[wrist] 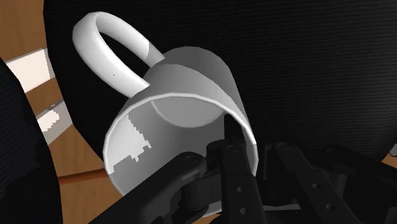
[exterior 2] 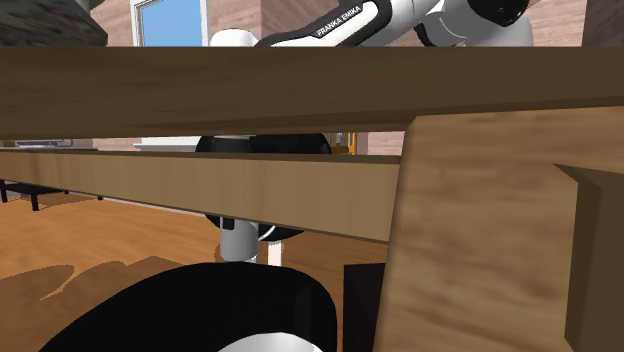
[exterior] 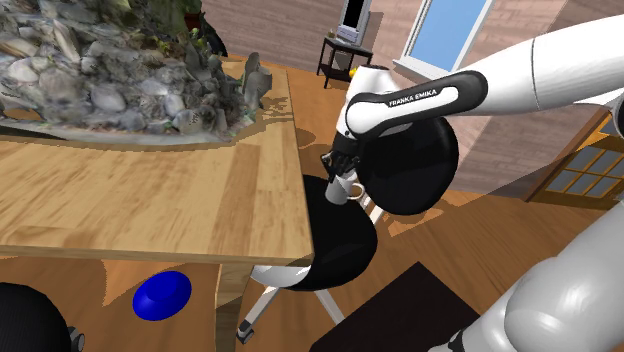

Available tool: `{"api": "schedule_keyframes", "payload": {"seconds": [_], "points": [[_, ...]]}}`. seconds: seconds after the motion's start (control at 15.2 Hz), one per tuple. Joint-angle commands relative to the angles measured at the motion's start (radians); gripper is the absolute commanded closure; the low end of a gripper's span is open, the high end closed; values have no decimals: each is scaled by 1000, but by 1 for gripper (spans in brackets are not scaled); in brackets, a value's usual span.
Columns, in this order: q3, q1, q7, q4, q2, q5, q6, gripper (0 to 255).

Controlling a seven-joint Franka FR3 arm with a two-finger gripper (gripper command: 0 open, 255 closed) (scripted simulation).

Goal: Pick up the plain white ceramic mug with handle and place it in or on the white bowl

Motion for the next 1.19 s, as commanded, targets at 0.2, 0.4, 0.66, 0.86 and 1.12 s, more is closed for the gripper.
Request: {"api": "schedule_keyframes", "payload": {"seconds": [0.2, 0.4, 0.66, 0.86, 1.12], "points": [[0, 1, -4, 38, -28, 4, -66, 255], [38, 34, 66, 9, -66, 6, -77, 255], [91, 79, 160, -13, -103, 12, -96, 255], [134, 112, 231, -17, -122, 18, -112, 255], [188, 160, 329, -7, -132, 25, -136, 255]]}}
